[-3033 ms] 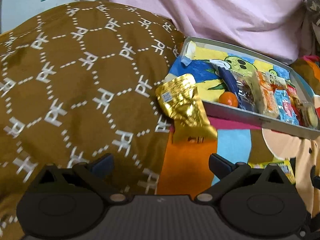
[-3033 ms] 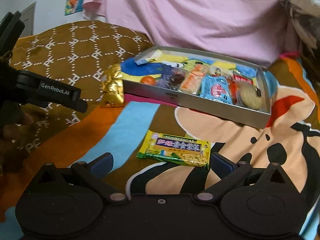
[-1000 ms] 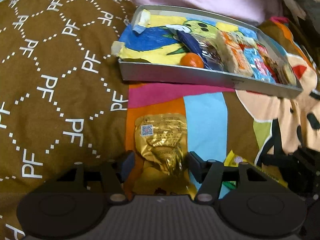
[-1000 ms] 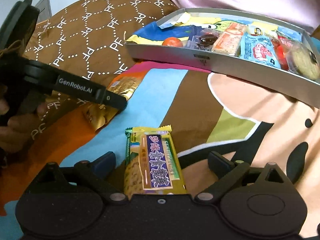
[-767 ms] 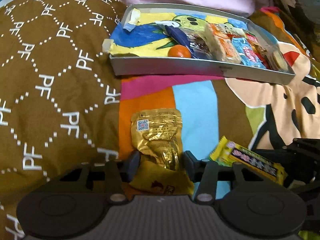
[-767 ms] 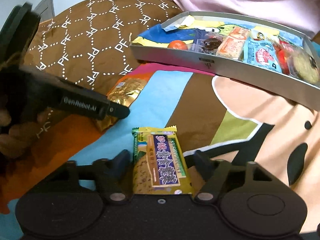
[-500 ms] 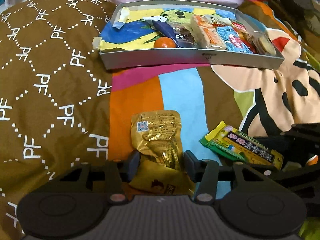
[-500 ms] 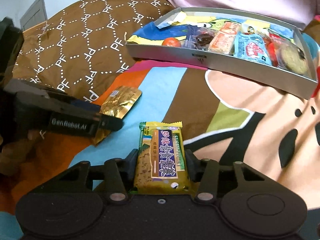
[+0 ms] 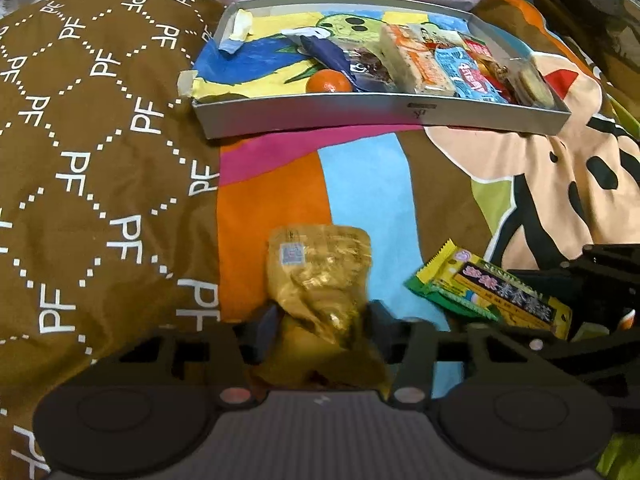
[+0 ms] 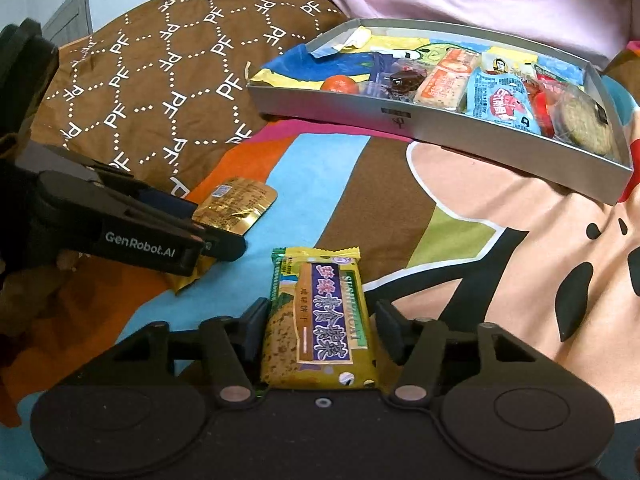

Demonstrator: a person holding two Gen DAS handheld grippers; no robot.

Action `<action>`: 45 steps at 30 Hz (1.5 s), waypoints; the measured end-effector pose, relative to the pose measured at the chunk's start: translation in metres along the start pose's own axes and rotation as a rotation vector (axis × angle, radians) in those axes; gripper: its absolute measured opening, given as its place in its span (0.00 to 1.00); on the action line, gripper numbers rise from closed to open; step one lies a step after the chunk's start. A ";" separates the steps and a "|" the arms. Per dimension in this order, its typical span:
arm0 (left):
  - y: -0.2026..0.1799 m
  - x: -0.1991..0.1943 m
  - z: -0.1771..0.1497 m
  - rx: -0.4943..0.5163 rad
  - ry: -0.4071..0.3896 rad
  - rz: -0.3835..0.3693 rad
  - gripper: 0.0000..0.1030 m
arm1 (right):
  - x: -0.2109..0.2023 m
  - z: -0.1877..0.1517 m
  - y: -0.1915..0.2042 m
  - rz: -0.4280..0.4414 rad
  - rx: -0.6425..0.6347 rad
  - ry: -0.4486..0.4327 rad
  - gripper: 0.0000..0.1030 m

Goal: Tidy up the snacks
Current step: 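Carry the gold foil pack and biscuit bar over the tray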

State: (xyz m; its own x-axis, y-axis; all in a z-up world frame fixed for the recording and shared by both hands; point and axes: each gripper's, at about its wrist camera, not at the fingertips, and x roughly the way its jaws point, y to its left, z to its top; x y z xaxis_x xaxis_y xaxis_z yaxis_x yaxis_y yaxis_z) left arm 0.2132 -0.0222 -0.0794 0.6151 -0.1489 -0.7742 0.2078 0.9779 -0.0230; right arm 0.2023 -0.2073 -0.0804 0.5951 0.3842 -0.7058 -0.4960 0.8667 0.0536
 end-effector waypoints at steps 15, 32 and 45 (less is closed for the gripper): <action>-0.025 -0.035 -0.010 -0.051 -0.007 -0.003 0.44 | -0.026 -0.006 0.036 -0.214 -0.277 -0.041 0.48; -0.015 -0.050 0.092 -0.205 -0.257 0.093 0.45 | -0.048 0.039 -0.010 -0.356 -0.227 -0.320 0.48; 0.027 0.008 0.155 -0.263 -0.305 0.125 0.45 | -0.003 0.126 -0.044 -0.334 -0.143 -0.541 0.48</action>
State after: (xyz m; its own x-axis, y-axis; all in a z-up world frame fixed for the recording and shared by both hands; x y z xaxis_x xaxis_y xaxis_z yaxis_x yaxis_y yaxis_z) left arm 0.3418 -0.0194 0.0121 0.8287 -0.0243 -0.5591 -0.0602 0.9894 -0.1321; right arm 0.3021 -0.2064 0.0077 0.9476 0.2395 -0.2112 -0.2861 0.9306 -0.2284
